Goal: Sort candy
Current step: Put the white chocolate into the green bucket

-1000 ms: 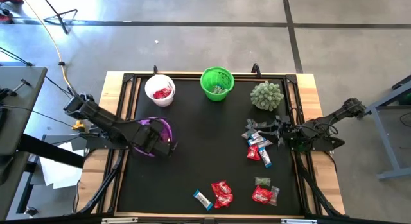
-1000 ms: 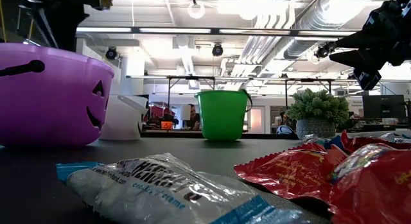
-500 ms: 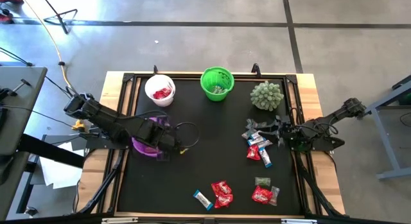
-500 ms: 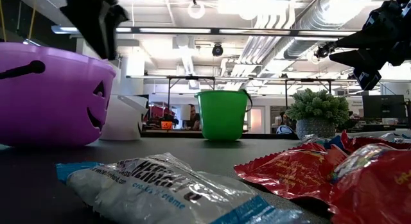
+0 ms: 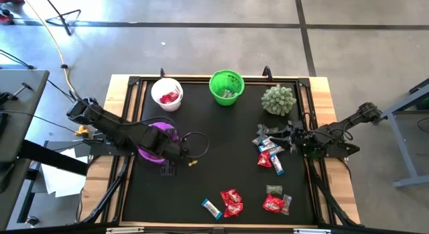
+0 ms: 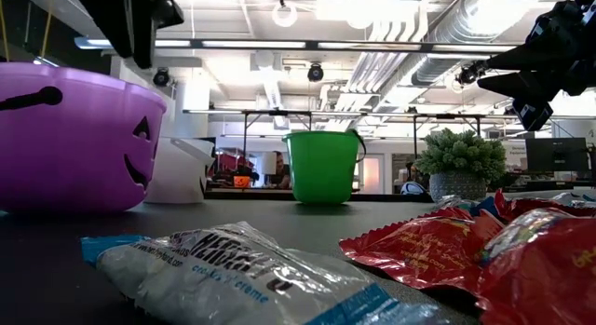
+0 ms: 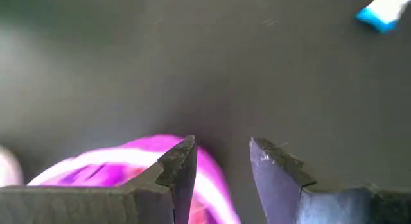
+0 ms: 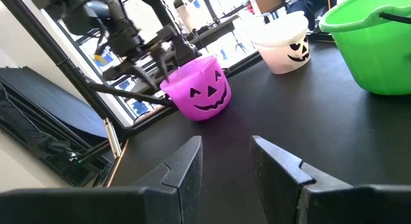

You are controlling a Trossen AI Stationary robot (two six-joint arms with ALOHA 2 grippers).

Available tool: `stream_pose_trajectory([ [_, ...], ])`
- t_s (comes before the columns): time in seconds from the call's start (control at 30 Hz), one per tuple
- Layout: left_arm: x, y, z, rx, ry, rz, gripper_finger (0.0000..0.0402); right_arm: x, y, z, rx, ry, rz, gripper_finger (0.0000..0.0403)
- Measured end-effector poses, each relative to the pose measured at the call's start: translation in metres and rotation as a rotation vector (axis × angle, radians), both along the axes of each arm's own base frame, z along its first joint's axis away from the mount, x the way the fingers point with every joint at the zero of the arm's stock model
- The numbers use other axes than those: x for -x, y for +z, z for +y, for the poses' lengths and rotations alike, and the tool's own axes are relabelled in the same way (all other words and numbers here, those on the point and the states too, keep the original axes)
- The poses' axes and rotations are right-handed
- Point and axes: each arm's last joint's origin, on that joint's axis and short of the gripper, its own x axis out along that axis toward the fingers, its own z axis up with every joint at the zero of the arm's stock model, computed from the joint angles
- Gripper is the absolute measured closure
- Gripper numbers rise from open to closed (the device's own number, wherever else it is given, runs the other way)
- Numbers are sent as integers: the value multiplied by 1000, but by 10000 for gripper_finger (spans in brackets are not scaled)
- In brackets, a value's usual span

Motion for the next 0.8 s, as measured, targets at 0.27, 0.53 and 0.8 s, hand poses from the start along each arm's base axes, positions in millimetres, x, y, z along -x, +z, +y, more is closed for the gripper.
stream_pose_trajectory([
  [0.27,-7,-9,-36,148,-65,-46,268,0,0,0,0,0,-1,276],
  [0.53,-28,-50,-88,215,-196,-64,268,0,0,0,0,0,0,276],
  [0.8,-48,-81,-116,226,-354,-159,268,0,0,0,0,0,0,276],
])
